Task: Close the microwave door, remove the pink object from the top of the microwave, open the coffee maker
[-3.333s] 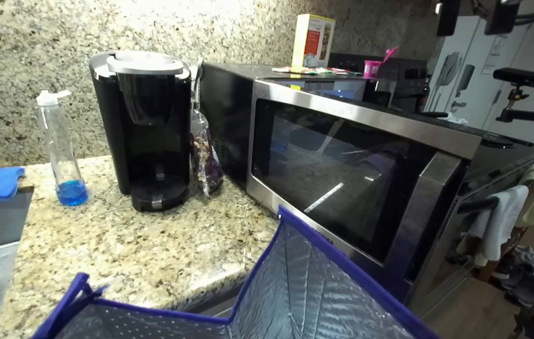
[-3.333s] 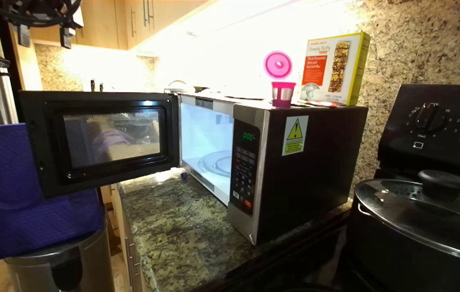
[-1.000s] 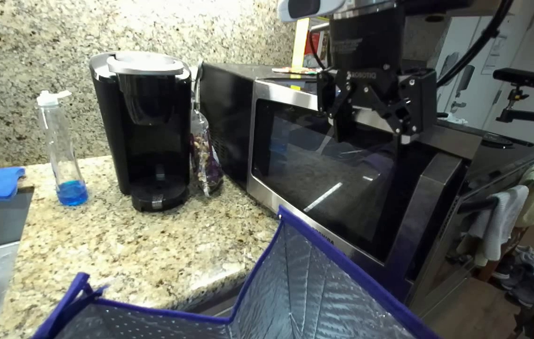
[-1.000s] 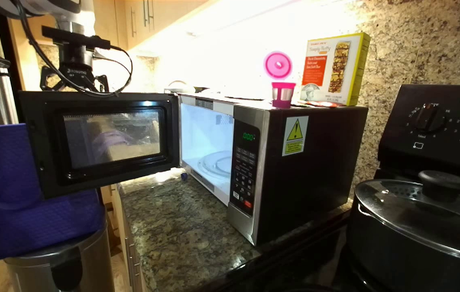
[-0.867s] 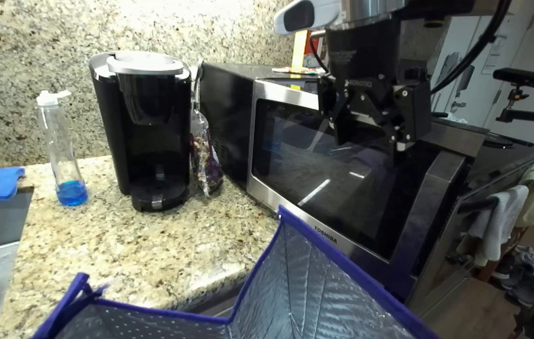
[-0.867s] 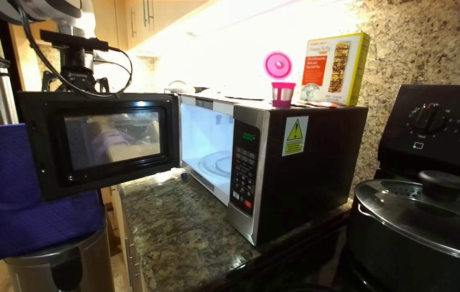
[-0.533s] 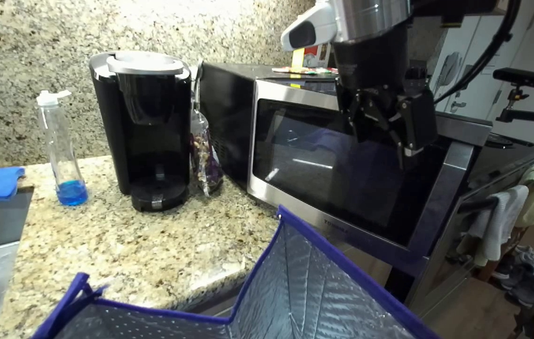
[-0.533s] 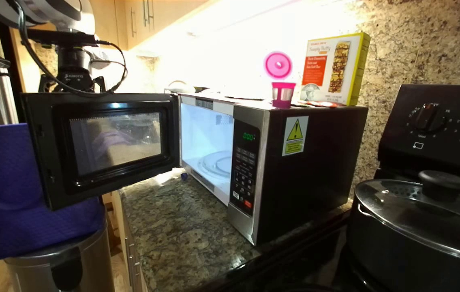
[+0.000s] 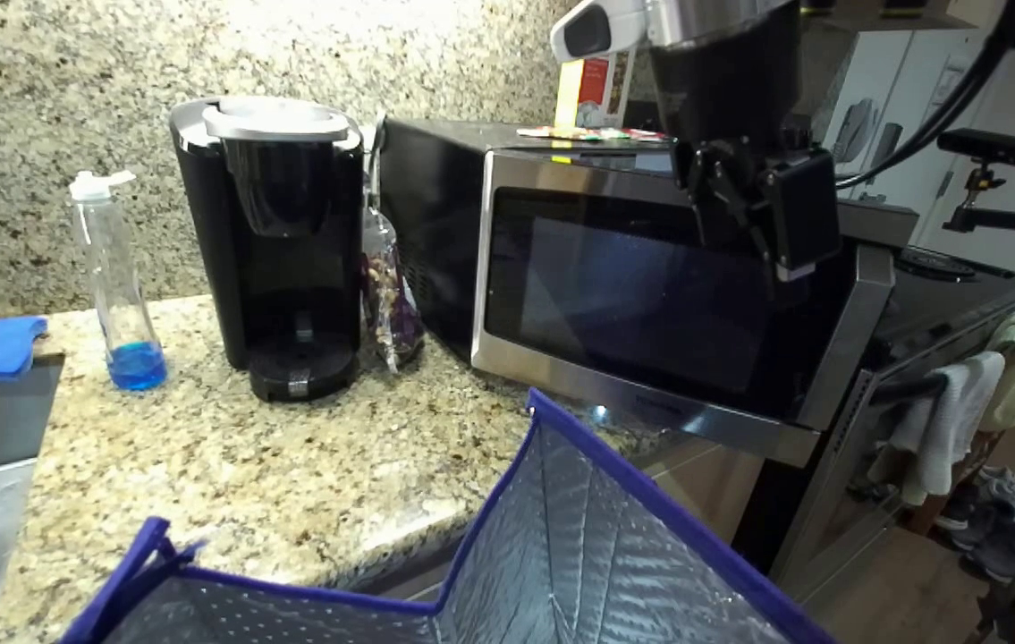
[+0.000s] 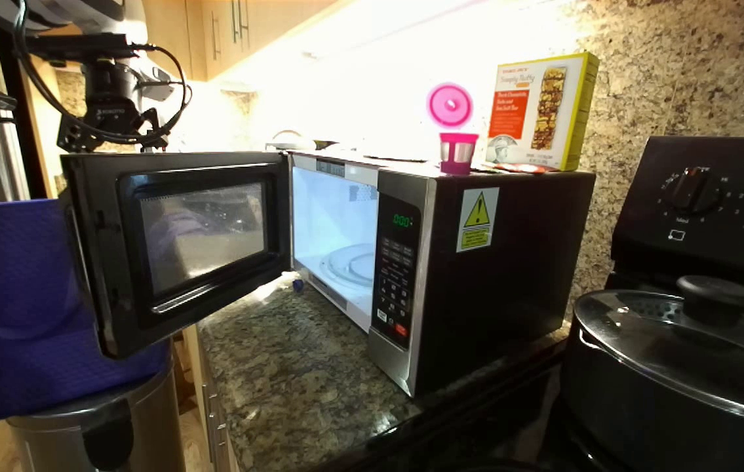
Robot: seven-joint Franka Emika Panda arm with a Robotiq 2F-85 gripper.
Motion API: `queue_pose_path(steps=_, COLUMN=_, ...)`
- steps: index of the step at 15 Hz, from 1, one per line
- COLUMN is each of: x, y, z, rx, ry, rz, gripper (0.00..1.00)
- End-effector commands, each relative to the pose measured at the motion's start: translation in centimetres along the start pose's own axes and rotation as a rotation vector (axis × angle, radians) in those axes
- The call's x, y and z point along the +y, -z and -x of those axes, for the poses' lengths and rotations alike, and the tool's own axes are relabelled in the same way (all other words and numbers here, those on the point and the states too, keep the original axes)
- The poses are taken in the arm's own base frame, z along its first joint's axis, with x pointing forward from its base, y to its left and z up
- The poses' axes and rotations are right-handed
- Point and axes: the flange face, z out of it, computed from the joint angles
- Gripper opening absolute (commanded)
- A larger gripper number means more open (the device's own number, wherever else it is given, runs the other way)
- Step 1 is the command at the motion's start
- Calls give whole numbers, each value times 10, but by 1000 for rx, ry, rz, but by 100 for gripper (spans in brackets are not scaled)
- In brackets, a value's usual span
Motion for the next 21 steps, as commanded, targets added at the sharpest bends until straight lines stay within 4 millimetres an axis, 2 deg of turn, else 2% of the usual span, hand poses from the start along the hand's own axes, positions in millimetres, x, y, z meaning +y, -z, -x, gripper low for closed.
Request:
queue_pose_path(steps=1, x=0, y=1, z=0, rx=-1, ry=-1, rz=-1, gripper=100)
queue_pose_path(steps=4, x=0, y=1, z=0, rx=-1, ry=-1, rz=-1, gripper=100)
queue_pose_path(steps=5, x=4, y=0, z=3, rx=-33, ry=-110, rz=-55, gripper=100)
queue_pose_path(steps=7, x=9, y=-1, z=15, rx=-20, ry=-193, rz=-122, gripper=100)
queue_pose_path(steps=11, x=29, y=-15, z=51, rx=16, ry=-338, rz=-278, gripper=100)
queue_pose_path(steps=15, x=52, y=-28, z=101, rx=27, ry=-511, rz=-395, gripper=100)
queue_pose_path(steps=16, x=56, y=-23, z=75, rx=11, ry=-427, rz=-349, gripper=100)
queue_pose_path(steps=19, x=62, y=-25, z=99, rx=21, ry=-481, rz=-379, gripper=100)
queue_pose_path(steps=21, x=59, y=-26, z=95, rx=-10, ry=-503, rz=-389, gripper=100)
